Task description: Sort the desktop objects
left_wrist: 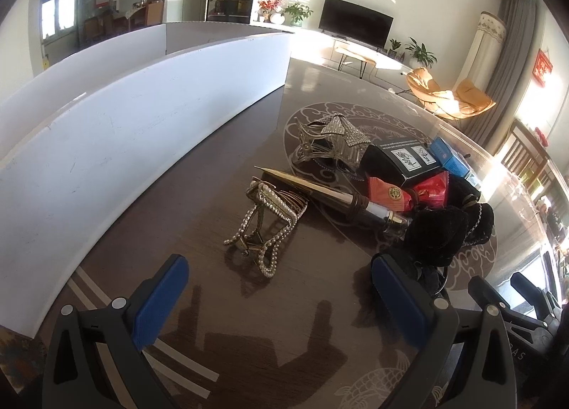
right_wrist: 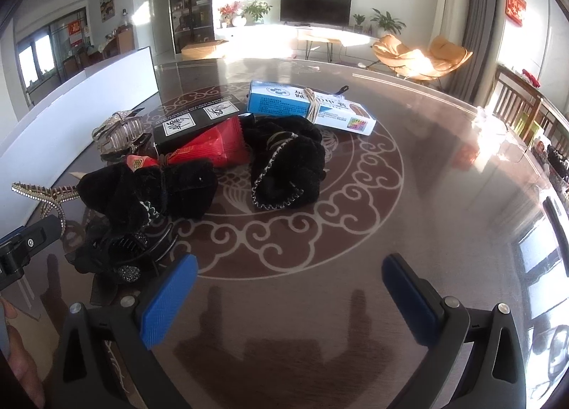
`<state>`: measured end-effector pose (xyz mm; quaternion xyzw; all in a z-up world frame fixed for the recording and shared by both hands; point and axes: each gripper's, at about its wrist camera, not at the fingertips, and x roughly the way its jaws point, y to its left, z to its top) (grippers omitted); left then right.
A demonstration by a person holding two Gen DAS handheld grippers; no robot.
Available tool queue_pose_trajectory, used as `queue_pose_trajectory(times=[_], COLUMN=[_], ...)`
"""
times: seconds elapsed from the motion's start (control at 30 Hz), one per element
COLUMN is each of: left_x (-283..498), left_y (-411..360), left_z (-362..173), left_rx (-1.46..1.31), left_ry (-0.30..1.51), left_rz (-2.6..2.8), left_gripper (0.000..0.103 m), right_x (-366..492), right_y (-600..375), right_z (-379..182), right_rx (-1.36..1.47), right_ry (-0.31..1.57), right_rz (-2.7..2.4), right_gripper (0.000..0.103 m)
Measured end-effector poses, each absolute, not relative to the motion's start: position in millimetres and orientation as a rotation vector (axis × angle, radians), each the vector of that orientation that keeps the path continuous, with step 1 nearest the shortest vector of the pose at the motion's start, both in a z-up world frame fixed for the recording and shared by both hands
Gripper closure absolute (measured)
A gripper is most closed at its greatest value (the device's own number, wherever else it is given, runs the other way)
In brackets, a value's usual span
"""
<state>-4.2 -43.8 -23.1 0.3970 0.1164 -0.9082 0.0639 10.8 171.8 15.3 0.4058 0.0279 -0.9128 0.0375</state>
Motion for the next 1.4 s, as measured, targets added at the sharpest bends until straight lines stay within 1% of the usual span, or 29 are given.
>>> queue_pose_trajectory(times=[0.13,0.4,0.63,0.8,1.13,1.4], left_x=[-5,-3,-6,-5,-5,-4], left_y=[-45,-51,-56,-61,-65,-65], left_z=[-24,-23,-26,-26,-27,-26], left_rx=[1.207,1.180,1.178,1.169,1.155,1.154], left_ry=[0.346,0.376,0.408,0.448,0.503,0.493], left_rz=[-2.725,-2.715,-2.677,-2.666,-2.657,-2.667], left_gripper=[0.000,0.000,0.000,0.000,0.000,0.000], right_x=[15,26,20,14,0,-11], right_y=[170,169,147,130,93,78], right_z=[18,27,21,25,13,-4], right_rx=[1.201,1.040,1.060,1.032,1.102,1.197], right_ry=[0.085,0.014,0.003,-0.071,0.110,0.223], right_rz=[-2.781,-2.683,-2.528,-2.477,-2.361,-2.330], right_gripper=[0.000,0.000,0.000,0.000,0.000,0.000])
